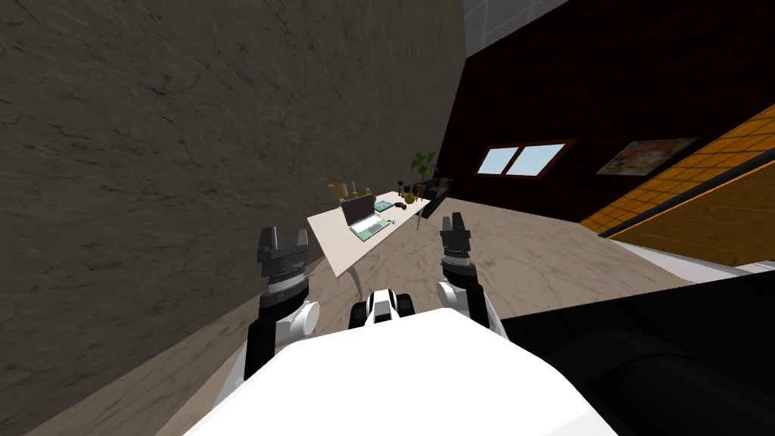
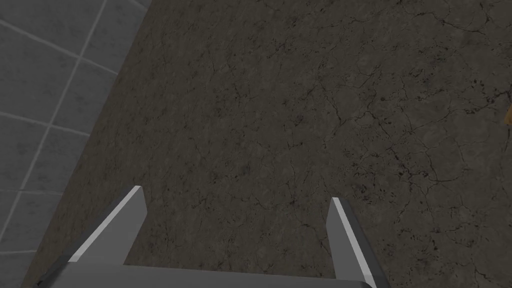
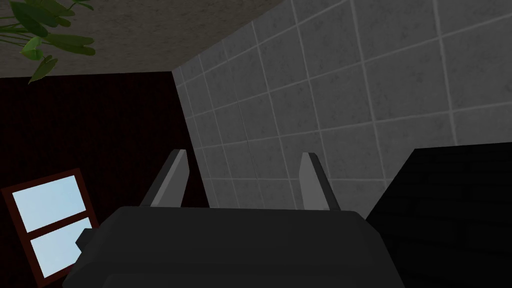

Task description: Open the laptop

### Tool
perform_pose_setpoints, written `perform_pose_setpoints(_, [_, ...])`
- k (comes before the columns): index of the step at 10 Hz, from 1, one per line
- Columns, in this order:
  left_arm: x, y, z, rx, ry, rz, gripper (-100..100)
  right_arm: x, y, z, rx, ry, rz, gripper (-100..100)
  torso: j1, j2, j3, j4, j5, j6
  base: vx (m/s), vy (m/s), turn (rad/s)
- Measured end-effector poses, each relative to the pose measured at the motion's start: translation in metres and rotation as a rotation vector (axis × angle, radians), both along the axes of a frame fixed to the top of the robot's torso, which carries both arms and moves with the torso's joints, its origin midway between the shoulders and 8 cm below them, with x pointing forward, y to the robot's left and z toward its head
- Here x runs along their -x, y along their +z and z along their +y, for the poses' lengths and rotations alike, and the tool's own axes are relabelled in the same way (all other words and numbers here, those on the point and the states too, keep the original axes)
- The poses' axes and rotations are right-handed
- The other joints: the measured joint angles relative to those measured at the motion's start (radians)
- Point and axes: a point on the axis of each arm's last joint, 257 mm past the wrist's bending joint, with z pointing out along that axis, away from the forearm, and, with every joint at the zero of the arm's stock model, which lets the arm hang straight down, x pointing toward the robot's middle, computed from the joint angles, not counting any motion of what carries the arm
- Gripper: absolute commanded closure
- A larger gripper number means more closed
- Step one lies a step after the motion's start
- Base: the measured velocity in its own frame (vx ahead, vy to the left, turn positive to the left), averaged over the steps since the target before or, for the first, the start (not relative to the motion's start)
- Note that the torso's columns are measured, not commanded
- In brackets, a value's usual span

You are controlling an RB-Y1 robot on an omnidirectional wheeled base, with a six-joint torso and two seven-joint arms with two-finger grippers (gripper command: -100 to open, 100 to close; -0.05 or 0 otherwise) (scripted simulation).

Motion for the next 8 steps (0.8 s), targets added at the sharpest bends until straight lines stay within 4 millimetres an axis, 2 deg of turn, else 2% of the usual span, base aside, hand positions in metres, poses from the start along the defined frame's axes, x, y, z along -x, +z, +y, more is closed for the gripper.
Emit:
perform_pose_setpoints(3, [-0.015,-0.02,0.001,-0.057,-0.021,0.061,-100,0.0,0.0,0.0,0.0,0.0,0.0,0,-0.002,0.004,-0.005,0.004,0.0,0.0,-0.085,0.157,-0.245])
perform_pose_setpoints(5, [-0.026,-0.038,0.005,-0.089,-0.024,0.113,-100,0.0,0.0,0.0,0.0,0.0,0.0,0,-0.003,0.003,-0.006,0.004,-0.001,0.0,-0.125,0.183,-0.347])
perform_pose_setpoints(7, [-0.037,-0.053,0.013,-0.11,-0.023,0.154,-100,0.0,0.0,0.0,0.0,0.0,0.0,0,-0.005,0.001,-0.007,0.003,-0.001,-0.001,-0.092,0.161,-0.143])
perform_pose_setpoints(8, [-0.045,-0.06,0.019,-0.12,-0.019,0.174,-100,0.0,0.0,0.0,0.0,0.0,0.0,0,-0.004,0.0,-0.008,0.003,-0.001,0.0,-0.116,0.201,-0.458])
